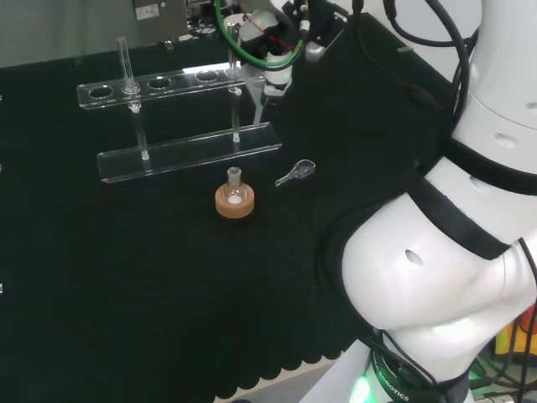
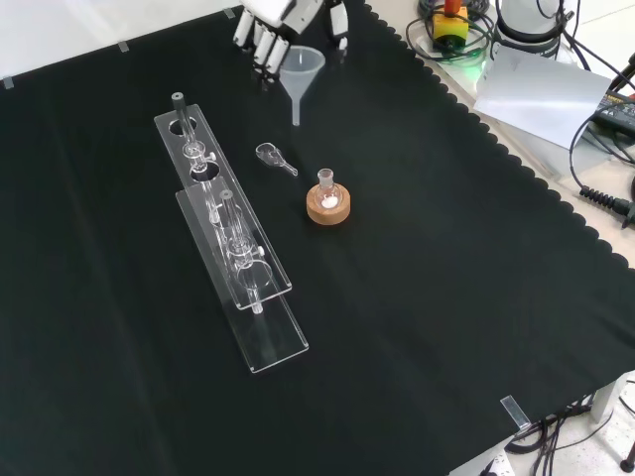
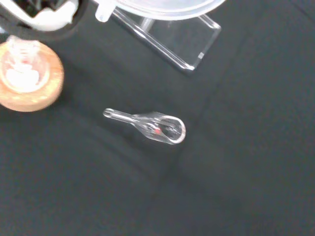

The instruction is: Put the funnel back on the funnel stand.

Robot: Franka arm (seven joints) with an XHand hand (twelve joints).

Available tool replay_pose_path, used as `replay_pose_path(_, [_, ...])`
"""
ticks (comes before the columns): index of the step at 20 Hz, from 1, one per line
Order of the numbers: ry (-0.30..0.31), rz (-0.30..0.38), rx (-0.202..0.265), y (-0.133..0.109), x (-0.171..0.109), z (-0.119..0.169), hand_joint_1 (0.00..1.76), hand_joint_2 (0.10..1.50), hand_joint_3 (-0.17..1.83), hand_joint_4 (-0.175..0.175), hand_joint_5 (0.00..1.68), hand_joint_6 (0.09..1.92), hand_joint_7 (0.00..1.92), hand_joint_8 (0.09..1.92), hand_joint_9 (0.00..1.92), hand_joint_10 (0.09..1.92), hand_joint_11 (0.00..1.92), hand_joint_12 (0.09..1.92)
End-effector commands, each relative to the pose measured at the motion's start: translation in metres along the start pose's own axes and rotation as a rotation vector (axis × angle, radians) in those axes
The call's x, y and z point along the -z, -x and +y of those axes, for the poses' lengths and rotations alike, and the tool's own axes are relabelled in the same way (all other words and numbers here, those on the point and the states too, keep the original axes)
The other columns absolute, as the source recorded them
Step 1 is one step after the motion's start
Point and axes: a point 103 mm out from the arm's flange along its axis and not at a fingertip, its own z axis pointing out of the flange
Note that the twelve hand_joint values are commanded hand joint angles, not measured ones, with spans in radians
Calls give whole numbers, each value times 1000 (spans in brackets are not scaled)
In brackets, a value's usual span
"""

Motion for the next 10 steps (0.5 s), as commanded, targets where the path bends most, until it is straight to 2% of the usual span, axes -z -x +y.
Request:
replay_pose_path(1, [-34,-8,-77,34,16,15,783,652,508,23,572,662,611,654,1031,523,523,1270])
replay_pose_path(10, [-21,-1,-128,75,36,42,773,658,514,19,578,667,620,656,1036,524,528,1269])
